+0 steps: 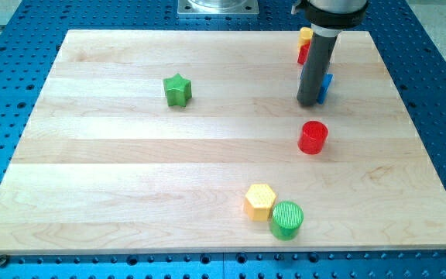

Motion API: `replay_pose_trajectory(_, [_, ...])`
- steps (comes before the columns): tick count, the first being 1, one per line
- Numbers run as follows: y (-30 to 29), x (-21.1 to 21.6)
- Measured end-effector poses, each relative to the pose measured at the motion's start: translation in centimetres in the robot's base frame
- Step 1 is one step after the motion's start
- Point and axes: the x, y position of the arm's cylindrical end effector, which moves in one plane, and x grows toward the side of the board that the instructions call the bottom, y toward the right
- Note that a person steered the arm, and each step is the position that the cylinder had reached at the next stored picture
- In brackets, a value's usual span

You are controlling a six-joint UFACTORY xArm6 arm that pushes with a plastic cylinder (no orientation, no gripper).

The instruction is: Move the triangle and red circle to the bottom of the cube

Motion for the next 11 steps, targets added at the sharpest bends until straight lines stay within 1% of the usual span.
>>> replay_pose_trajectory(1, [0.0, 2.2])
replay_pose_trajectory(2, [-2.8, 2.2])
replay_pose_trajectory(3, [-7.4, 2.2])
replay_pose_trajectory(4, [-9.4, 2.2])
replay_pose_trajectory(6, [-10.8, 2.5])
replay_pose_trajectory(7, [-11.7, 5.5])
replay_pose_trajectory(8, [-7.7, 10.8])
replay_pose_trajectory(9, [-1.8, 14.7])
replay_pose_trajectory(10, [-0.7, 10.0])
replay_pose_trajectory(11, [-1.3, 7.8])
